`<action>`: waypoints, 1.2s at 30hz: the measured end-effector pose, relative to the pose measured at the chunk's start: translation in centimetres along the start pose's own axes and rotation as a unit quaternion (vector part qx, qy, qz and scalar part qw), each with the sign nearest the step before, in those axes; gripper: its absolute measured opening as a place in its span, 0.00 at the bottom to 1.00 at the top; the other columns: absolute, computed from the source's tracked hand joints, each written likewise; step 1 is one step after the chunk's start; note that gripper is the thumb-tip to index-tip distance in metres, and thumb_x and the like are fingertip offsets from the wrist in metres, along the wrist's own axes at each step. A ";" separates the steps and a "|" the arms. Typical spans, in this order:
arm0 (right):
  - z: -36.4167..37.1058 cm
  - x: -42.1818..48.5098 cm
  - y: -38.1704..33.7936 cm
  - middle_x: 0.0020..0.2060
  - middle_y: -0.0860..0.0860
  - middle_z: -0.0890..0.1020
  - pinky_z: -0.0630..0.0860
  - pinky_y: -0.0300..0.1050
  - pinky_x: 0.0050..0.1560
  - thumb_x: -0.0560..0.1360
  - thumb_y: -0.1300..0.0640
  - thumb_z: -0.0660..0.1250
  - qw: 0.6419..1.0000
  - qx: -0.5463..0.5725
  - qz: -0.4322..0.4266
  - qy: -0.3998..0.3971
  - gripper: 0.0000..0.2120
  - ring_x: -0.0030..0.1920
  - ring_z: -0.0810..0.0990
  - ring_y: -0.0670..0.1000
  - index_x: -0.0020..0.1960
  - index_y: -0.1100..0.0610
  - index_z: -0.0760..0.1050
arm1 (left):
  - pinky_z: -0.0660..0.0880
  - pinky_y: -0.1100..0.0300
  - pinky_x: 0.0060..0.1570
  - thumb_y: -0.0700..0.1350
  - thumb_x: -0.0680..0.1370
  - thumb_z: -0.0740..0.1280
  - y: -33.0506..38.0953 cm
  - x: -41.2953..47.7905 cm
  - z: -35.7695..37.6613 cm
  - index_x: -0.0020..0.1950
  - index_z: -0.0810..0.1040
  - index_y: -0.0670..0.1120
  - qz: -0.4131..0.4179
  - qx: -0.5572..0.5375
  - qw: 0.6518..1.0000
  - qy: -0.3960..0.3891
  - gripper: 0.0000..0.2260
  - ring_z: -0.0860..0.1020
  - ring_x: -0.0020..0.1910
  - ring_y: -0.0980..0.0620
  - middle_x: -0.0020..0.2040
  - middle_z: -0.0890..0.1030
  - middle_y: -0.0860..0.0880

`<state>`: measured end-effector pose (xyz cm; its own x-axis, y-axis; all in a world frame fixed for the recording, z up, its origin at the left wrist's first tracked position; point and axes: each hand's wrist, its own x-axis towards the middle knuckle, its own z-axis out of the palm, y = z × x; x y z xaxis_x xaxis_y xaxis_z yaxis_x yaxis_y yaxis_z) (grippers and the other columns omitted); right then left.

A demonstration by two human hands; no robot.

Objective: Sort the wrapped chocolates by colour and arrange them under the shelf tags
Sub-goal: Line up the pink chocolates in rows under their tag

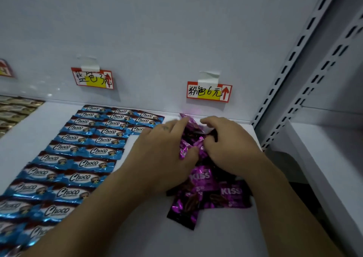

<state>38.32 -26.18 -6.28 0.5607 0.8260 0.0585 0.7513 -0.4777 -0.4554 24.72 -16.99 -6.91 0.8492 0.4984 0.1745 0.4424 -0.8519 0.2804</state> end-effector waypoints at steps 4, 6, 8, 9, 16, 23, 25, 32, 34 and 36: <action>-0.3 -0.3 -0.5 0.64 0.47 0.75 0.68 0.50 0.65 0.76 0.59 0.58 0.999 0.010 -0.047 -0.007 0.23 0.63 0.71 0.52 0.68 0.41 0.70 | 0.62 0.52 0.61 0.65 0.73 0.42 -0.2 0.3 -0.1 0.67 0.72 0.55 0.021 0.048 0.999 -0.012 0.32 0.72 0.60 0.49 0.61 0.78 0.51; -0.2 -0.4 -0.5 0.62 0.46 0.77 0.69 0.48 0.64 0.76 0.58 0.58 0.999 0.001 -0.040 -0.031 0.20 0.62 0.73 0.52 0.64 0.42 0.74 | 0.62 0.51 0.59 0.63 0.76 0.48 -0.5 0.2 -0.1 0.61 0.75 0.56 0.000 0.048 0.999 -0.008 0.24 0.73 0.56 0.49 0.54 0.78 0.52; -0.2 -0.6 -0.5 0.58 0.46 0.79 0.72 0.49 0.61 0.77 0.55 0.58 0.999 0.011 -0.030 -0.039 0.16 0.58 0.75 0.51 0.59 0.43 0.78 | 0.65 0.49 0.60 0.58 0.80 0.54 -0.7 -0.2 0.0 0.58 0.75 0.55 -0.007 0.006 1.000 -0.014 0.15 0.73 0.54 0.49 0.51 0.77 0.51; -0.2 -0.7 -0.6 0.54 0.45 0.81 0.74 0.49 0.57 0.78 0.53 0.58 0.999 0.023 -0.027 -0.034 0.12 0.54 0.77 0.50 0.54 0.45 0.80 | 0.66 0.48 0.60 0.56 0.80 0.56 -0.7 -0.5 0.0 0.56 0.75 0.54 -0.008 -0.022 1.000 -0.013 0.12 0.73 0.52 0.50 0.49 0.77 0.51; -0.4 -0.7 -0.7 0.40 0.43 0.79 0.76 0.48 0.48 0.72 0.46 0.72 0.999 0.036 -0.024 0.015 0.08 0.43 0.77 0.46 0.45 0.48 0.76 | 0.68 0.51 0.55 0.52 0.80 0.60 0.0 -1.9 -0.4 0.48 0.72 0.54 -0.004 -0.094 0.996 -0.005 0.04 0.71 0.46 0.55 0.42 0.73 0.58; 0.5 -0.9 -0.3 0.43 0.47 0.75 0.71 0.40 0.45 0.76 0.54 0.69 0.994 0.090 -0.024 0.056 0.24 0.44 0.75 0.46 0.70 0.47 0.68 | 0.71 0.53 0.51 0.57 0.77 0.65 -0.6 -1.0 -0.4 0.39 0.73 0.49 -0.052 -0.099 0.994 0.009 0.13 0.74 0.41 0.55 0.39 0.76 0.53; 0.6 -1.3 -0.4 0.41 0.49 0.76 0.71 0.38 0.42 0.75 0.55 0.69 0.991 0.116 -0.019 0.064 0.24 0.41 0.75 0.47 0.69 0.45 0.68 | 0.73 0.54 0.51 0.58 0.75 0.67 -0.6 -1.2 0.0 0.48 0.73 0.52 -0.054 -0.116 0.992 0.019 0.11 0.74 0.46 0.54 0.45 0.77 0.55; -0.7 -0.5 -1.3 0.36 0.48 0.74 0.73 0.42 0.41 0.75 0.61 0.68 0.986 0.147 0.034 0.066 0.20 0.38 0.74 0.48 0.64 0.48 0.73 | 0.69 0.53 0.60 0.59 0.79 0.60 -0.7 -0.7 0.6 0.68 0.70 0.52 -0.010 -0.039 0.999 0.018 0.20 0.70 0.60 0.50 0.59 0.75 0.49; -1.6 0.1 -2.0 0.33 0.48 0.75 0.74 0.44 0.39 0.74 0.62 0.68 0.979 0.185 0.049 0.066 0.15 0.35 0.74 0.48 0.58 0.49 0.76 | 0.70 0.54 0.59 0.57 0.79 0.61 -0.7 -0.4 0.5 0.66 0.72 0.52 -0.012 -0.063 0.998 0.005 0.18 0.71 0.57 0.50 0.56 0.75 0.50; -1.8 0.2 -2.4 0.36 0.49 0.77 0.77 0.46 0.40 0.73 0.62 0.69 0.965 0.245 0.054 0.075 0.12 0.36 0.77 0.48 0.54 0.49 0.76 | 0.72 0.55 0.58 0.54 0.79 0.62 -0.9 -0.2 0.5 0.66 0.72 0.52 -0.023 -0.113 0.993 -0.018 0.16 0.72 0.56 0.52 0.56 0.74 0.50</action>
<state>37.22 -25.42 -3.52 0.6984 0.7089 0.0983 0.4508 -0.3291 -0.8298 24.28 -16.37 -7.71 0.8417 0.5255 0.1238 0.4079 -0.7692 0.4919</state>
